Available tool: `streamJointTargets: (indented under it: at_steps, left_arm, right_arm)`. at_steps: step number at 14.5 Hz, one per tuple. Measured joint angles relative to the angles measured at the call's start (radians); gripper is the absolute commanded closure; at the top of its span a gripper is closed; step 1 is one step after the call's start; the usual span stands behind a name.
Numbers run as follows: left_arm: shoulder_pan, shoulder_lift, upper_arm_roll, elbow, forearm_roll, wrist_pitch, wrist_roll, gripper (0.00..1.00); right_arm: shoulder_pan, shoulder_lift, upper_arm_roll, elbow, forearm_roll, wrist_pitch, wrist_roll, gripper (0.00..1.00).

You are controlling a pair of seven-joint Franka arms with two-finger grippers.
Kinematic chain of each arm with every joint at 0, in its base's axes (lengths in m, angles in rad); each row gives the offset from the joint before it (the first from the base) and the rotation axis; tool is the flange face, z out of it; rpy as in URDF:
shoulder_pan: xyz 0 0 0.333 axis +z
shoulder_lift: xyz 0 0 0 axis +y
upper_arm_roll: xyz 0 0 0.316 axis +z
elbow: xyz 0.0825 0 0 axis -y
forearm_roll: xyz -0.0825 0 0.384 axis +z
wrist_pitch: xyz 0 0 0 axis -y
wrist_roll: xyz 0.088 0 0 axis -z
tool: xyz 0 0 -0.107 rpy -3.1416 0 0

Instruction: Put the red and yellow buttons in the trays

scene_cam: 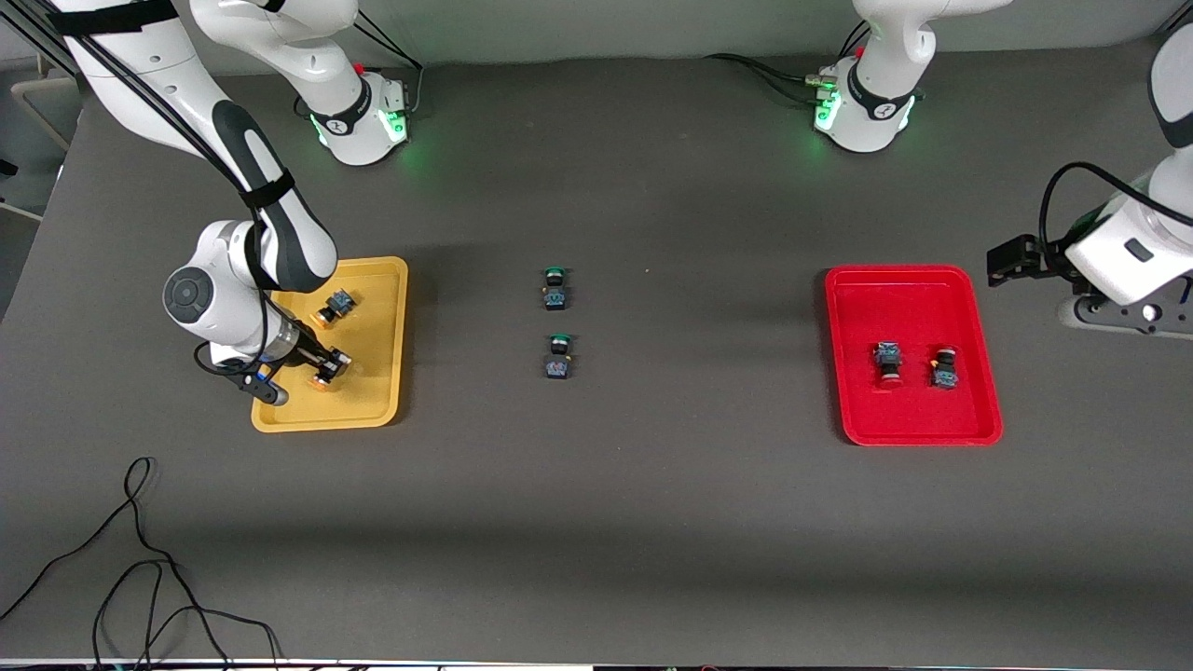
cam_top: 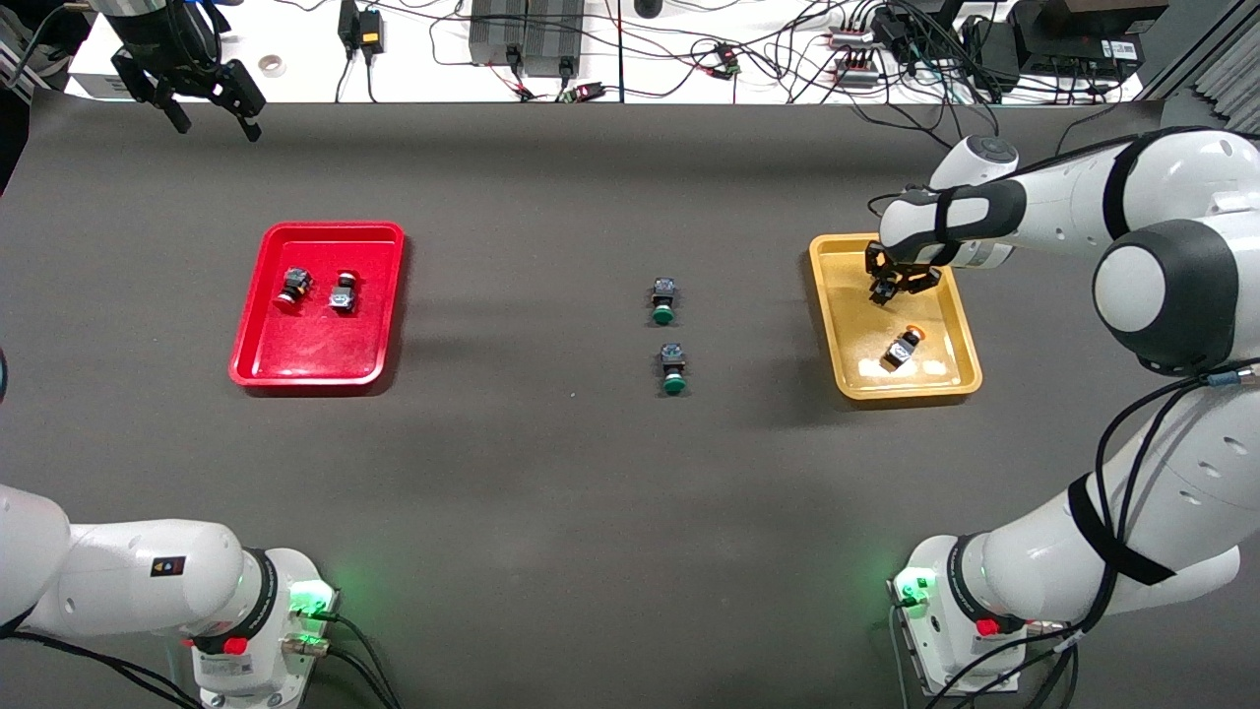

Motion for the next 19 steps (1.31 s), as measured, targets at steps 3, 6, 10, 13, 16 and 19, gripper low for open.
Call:
streamJointTargets:
  at_steps: [3, 6, 10, 13, 16, 19]
  left_arm:
    - [-0.021, -0.011, 0.019, -0.005, -0.001, 0.000, 0.000, 0.00]
    - [-0.022, -0.012, 0.021, -0.003, -0.001, 0.001, 0.000, 0.00]
    - [-0.025, -0.014, 0.021, 0.002, -0.003, 0.001, 0.000, 0.00]
    - [-0.040, -0.014, 0.027, 0.002, -0.006, 0.001, 0.000, 0.00]
    - [-0.073, -0.014, 0.049, 0.001, -0.018, 0.001, 0.000, 0.00]
    - [-0.085, -0.014, 0.074, 0.001, -0.044, 0.002, 0.000, 0.00]
  right_arm:
    - [0.000, 0.000, 0.000, 0.003, 0.010, 0.000, 0.000, 0.00]
    - [0.001, -0.018, 0.000, 0.015, 0.019, -0.005, 0.000, 0.00]
    - [0.003, -0.163, 0.001, 0.046, 0.019, -0.121, -0.005, 0.00]
    - [0.003, -0.331, 0.004, 0.080, 0.019, -0.273, -0.069, 0.00]
    - [0.000, -0.445, 0.004, 0.191, -0.009, -0.506, -0.177, 0.00]
    - [-0.007, -0.486, 0.001, 0.343, -0.048, -0.700, -0.239, 0.00]
